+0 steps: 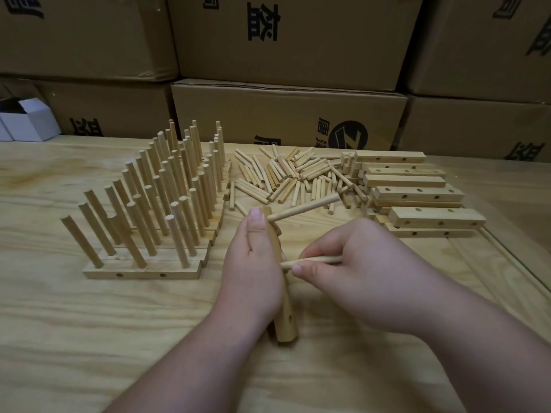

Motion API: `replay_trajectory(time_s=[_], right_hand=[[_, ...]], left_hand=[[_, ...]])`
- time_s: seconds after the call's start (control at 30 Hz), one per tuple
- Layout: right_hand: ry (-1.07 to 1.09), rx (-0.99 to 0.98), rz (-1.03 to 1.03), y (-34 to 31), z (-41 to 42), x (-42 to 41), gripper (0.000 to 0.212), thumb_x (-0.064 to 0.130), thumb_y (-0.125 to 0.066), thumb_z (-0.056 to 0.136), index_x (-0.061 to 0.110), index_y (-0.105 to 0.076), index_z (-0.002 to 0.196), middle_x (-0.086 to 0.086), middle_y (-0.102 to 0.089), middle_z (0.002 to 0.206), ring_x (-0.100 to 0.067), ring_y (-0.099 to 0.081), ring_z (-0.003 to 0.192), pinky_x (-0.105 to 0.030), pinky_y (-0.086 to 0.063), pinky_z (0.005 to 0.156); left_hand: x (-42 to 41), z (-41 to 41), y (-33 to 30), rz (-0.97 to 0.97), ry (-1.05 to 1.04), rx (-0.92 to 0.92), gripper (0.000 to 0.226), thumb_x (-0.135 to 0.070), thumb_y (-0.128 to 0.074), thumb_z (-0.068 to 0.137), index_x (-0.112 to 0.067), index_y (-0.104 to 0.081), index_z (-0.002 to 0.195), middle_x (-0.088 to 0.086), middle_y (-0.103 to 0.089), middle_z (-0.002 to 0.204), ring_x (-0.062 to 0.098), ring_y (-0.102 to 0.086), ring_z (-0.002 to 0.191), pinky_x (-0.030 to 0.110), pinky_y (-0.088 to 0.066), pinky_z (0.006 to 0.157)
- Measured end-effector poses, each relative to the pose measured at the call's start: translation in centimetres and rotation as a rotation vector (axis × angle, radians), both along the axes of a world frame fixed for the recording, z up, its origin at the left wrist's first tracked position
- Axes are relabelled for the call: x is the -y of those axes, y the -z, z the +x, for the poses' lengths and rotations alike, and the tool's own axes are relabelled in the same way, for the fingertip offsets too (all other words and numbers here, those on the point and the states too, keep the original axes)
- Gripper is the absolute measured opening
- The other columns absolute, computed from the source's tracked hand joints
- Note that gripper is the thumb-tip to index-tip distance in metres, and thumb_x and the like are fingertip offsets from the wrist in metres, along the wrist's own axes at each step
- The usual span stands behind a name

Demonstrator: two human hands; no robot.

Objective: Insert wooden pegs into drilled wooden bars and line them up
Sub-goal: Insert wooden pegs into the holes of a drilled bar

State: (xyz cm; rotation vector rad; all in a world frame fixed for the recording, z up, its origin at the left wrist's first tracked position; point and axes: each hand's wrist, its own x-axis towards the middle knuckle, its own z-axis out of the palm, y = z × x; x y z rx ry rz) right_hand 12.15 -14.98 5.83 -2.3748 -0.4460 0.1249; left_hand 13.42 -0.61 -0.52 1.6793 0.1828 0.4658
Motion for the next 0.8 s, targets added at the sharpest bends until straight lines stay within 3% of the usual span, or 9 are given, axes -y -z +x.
replay_trajectory(time_s=[0.1, 0.23, 0.3, 0.4, 0.47, 0.53, 0.67, 0.8], right_hand=[[0.002, 0.125, -0.128, -0.16, -0.3, -0.36, 0.018, 0.05, -0.066, 0.086, 0.035, -0.074, 0.079, 0.008, -0.062, 0.053, -0.006, -0.054, 0.048, -0.026, -0.041, 0.043], [0.016, -0.047, 0.04, -0.41, -0.02, -0.03, 0.014, 0.045, -0.072, 0.087, 0.035, -0.077, 0.08, 0.003, -0.067, 0.061, -0.007, -0.058, 0.055, -0.034, -0.052, 0.058], [0.022, -0.076, 0.069, -0.51, 0.06, 0.12, 0.012, 0.044, -0.072, 0.087, 0.035, -0.078, 0.081, 0.003, -0.071, 0.067, -0.012, -0.064, 0.064, -0.036, -0.055, 0.065], [-0.013, 0.056, -0.084, -0.34, -0.23, -0.22, 0.02, 0.047, -0.068, 0.088, 0.033, -0.075, 0.076, 0.003, -0.064, 0.056, -0.007, -0.053, 0.048, -0.029, -0.044, 0.045], [-0.013, 0.127, -0.164, -0.45, -0.41, -0.41, 0.024, 0.048, -0.066, 0.087, 0.03, -0.073, 0.073, 0.004, -0.061, 0.053, -0.007, -0.052, 0.047, -0.025, -0.039, 0.04], [-0.014, 0.065, -0.112, -0.63, -0.3, -0.26, 0.02, 0.047, -0.067, 0.088, 0.032, -0.076, 0.077, 0.0, -0.063, 0.057, -0.007, -0.051, 0.046, -0.028, -0.041, 0.045], [0.009, -0.072, 0.013, -0.88, -0.02, 0.07, 0.013, 0.045, -0.071, 0.088, 0.035, -0.078, 0.083, -0.003, -0.069, 0.066, -0.004, -0.052, 0.052, -0.036, -0.05, 0.054], [0.005, 0.116, -0.168, -0.41, -0.53, -0.64, 0.022, 0.05, -0.066, 0.086, 0.032, -0.074, 0.077, 0.004, -0.064, 0.055, -0.008, -0.056, 0.048, -0.031, -0.047, 0.045]], left_hand=[[-0.03, 0.13, 0.23, 0.015, 0.0, 0.023, 0.051, -0.051, -0.023, 0.104, -0.021, -0.06, 0.087, -0.009, -0.062, 0.068, -0.007, -0.056, 0.065, 0.003, -0.039, 0.06], [0.02, 0.05, -0.06, 0.023, 0.012, 0.016, 0.049, -0.05, -0.025, 0.105, -0.024, -0.057, 0.079, -0.029, -0.061, 0.062, -0.015, -0.055, 0.062, 0.0, -0.037, 0.059], [0.02, 0.06, -0.05, 0.03, 0.018, 0.019, 0.051, -0.051, -0.024, 0.104, -0.02, -0.058, 0.081, -0.028, -0.061, 0.062, -0.012, -0.056, 0.062, 0.002, -0.038, 0.058], [0.02, 0.0, 0.0, 0.025, 0.02, 0.016, 0.052, -0.049, -0.023, 0.106, -0.019, -0.058, 0.081, -0.026, -0.062, 0.064, -0.012, -0.056, 0.062, 0.001, -0.038, 0.059], [0.01, -0.04, 0.02, 0.037, 0.022, 0.009, 0.053, -0.049, -0.023, 0.106, -0.019, -0.059, 0.081, -0.022, -0.063, 0.066, -0.012, -0.055, 0.062, 0.001, -0.038, 0.06], [-0.02, -0.04, -0.06, 0.043, 0.027, -0.012, 0.052, -0.049, -0.024, 0.106, -0.02, -0.059, 0.081, -0.02, -0.065, 0.067, -0.016, -0.054, 0.063, -0.001, -0.037, 0.061], [-0.04, -0.09, -0.15, 0.048, 0.048, -0.025, 0.055, -0.049, -0.024, 0.106, -0.014, -0.06, 0.084, -0.032, -0.061, 0.065, -0.017, -0.053, 0.061, -0.002, -0.036, 0.059], [-0.18, 0.06, 0.17, 0.021, 0.014, -0.009, 0.058, -0.052, -0.023, 0.104, -0.015, -0.062, 0.084, -0.006, -0.064, 0.069, -0.007, -0.055, 0.063, 0.003, -0.037, 0.058]])
